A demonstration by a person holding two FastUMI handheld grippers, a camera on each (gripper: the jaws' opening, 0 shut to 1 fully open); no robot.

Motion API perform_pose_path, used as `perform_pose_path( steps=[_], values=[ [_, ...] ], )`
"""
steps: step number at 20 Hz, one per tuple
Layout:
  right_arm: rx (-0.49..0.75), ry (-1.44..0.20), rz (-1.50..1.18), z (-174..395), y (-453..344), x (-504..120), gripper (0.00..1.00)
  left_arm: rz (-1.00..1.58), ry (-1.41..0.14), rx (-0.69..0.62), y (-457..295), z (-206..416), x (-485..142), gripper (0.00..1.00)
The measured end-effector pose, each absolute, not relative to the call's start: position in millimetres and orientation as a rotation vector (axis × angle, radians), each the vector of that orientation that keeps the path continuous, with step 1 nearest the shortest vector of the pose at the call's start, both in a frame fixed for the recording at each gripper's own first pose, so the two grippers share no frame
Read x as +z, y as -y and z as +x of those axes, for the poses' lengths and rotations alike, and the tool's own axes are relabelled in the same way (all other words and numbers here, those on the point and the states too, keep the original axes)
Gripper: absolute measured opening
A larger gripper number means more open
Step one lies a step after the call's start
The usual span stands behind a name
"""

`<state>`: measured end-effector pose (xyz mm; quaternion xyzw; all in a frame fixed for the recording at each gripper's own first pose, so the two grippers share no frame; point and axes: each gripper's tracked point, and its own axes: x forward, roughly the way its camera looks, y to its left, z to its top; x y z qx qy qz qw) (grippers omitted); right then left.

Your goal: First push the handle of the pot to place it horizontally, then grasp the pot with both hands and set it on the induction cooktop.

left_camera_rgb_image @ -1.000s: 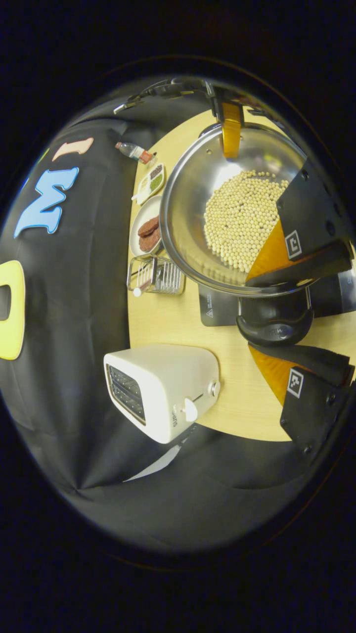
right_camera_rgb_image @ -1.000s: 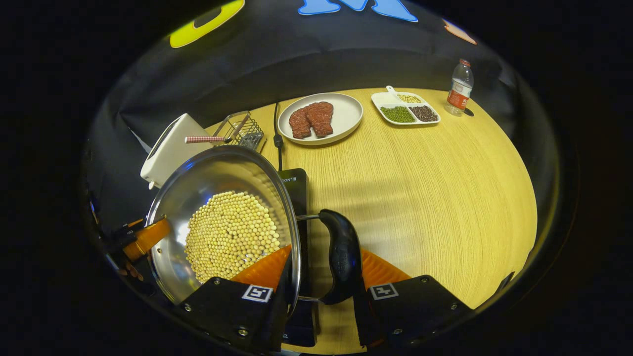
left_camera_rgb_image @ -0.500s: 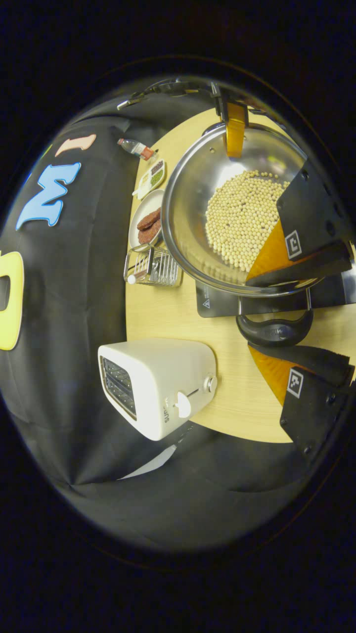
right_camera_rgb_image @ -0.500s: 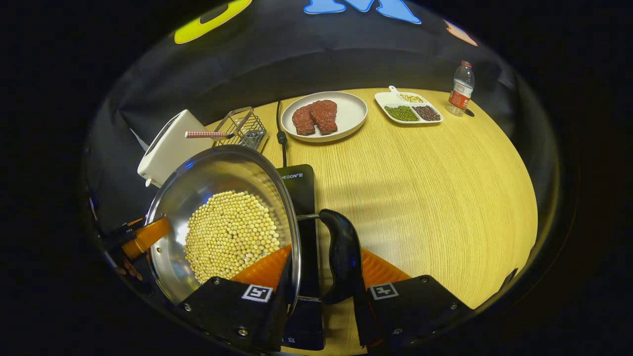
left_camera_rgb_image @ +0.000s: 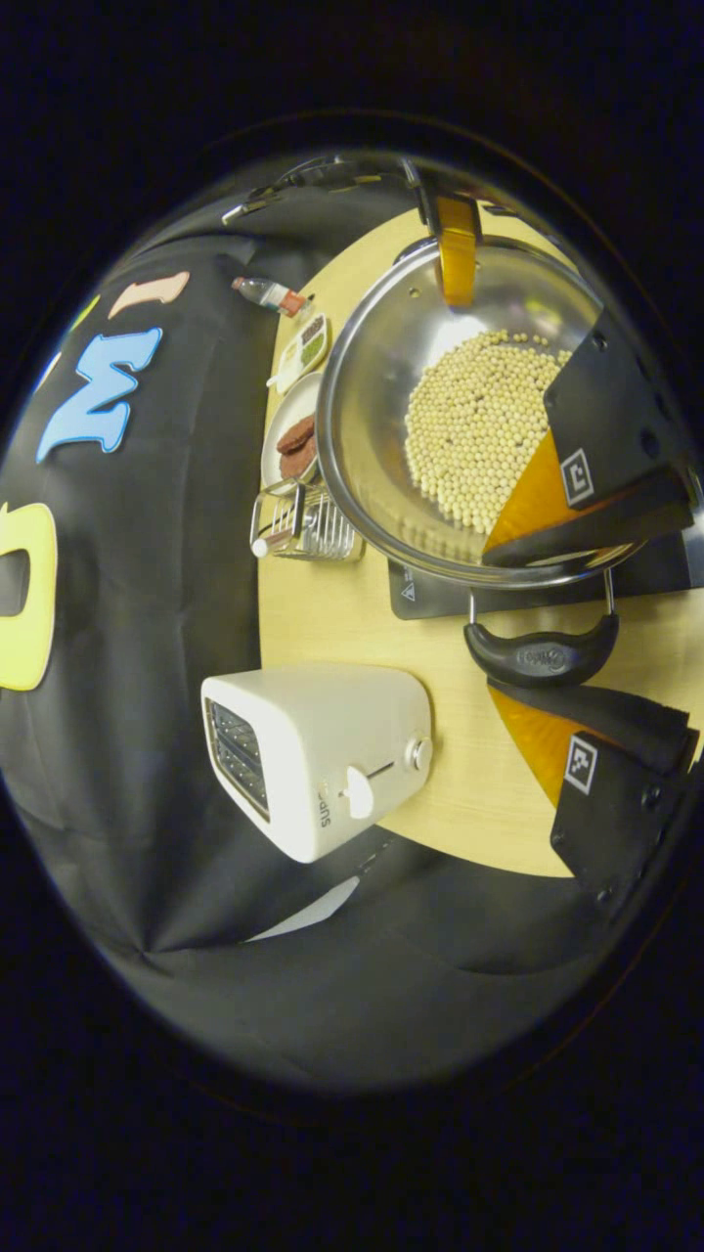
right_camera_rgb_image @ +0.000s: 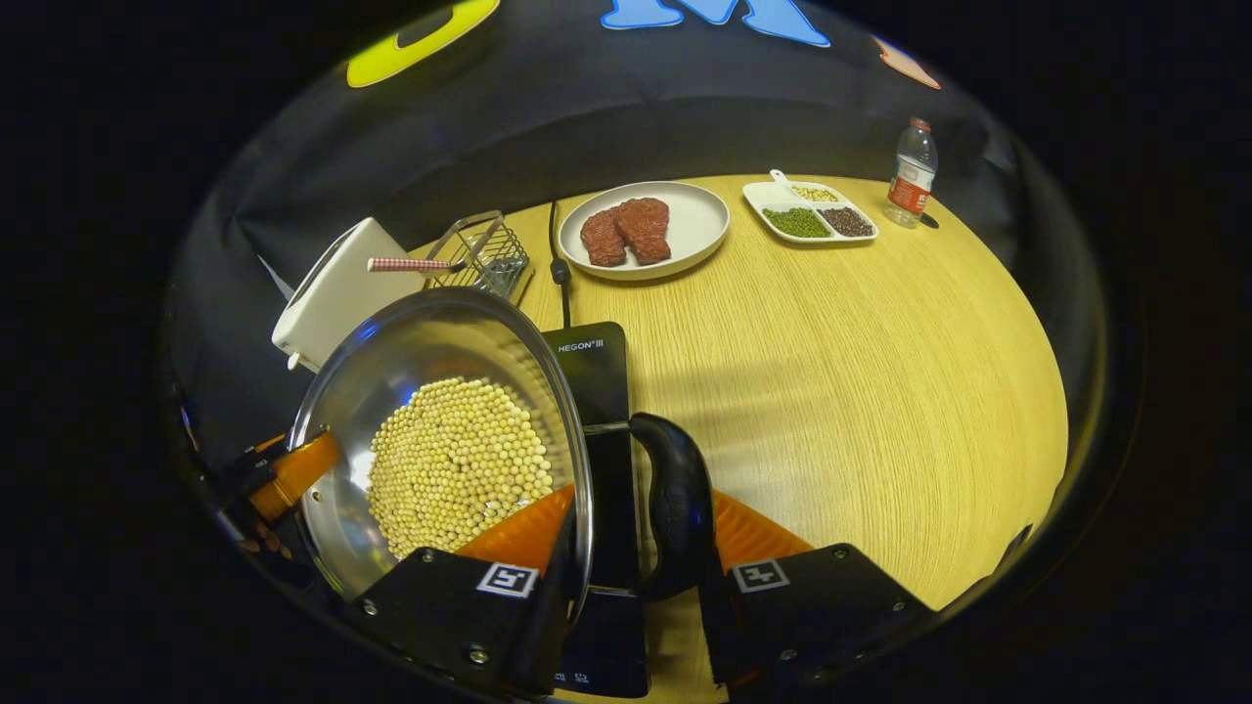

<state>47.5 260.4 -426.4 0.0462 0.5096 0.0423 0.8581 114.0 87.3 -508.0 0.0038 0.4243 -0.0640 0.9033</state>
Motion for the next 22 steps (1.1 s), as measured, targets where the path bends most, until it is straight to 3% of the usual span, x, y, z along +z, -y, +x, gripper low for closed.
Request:
perform_pose_path(
  steps=[3,5,7,8,9,10,16,22],
  values=[
    [0.134,-1.048,0.088,48.8,-263.4,-421.4,0.62,-0.02,-0.795,-0.09,-88.5,124.0,-496.2,0.71],
    [0.167,-0.99,0.075,55.8,-263.4,-406.1,0.63,-0.046,-0.736,-0.05,-92.0,130.6,-485.3,0.8],
    [0.2,-0.917,0.053,64.1,-260.4,-383.5,0.84,-0.061,-0.691,-0.016,-95.0,133.4,-472.0,0.83],
    [0.211,-0.883,0.045,67.1,-258.0,-371.5,0.84,-0.065,-0.666,-0.002,-95.8,135.2,-463.7,0.83],
    [0.219,-0.84,0.038,70.1,-253.0,-358.0,0.74,-0.066,-0.64,0.014,-96.2,136.5,-455.4,0.83],
    [0.223,-0.794,0.031,73.1,-247.5,-341.9,0.84,-0.065,-0.612,0.027,-96.0,136.3,-445.2,0.84],
    [0.274,-0.532,-0.005,68.5,-199.0,-236.3,0.83,-0.095,-0.43,0.022,-54.7,139.9,-383.6,0.88],
    [0.192,-0.346,0.005,53.9,-113.6,-140.9,0.83,-0.087,-0.269,-0.033,1.4,147.5,-333.2,0.92]
  ],
)
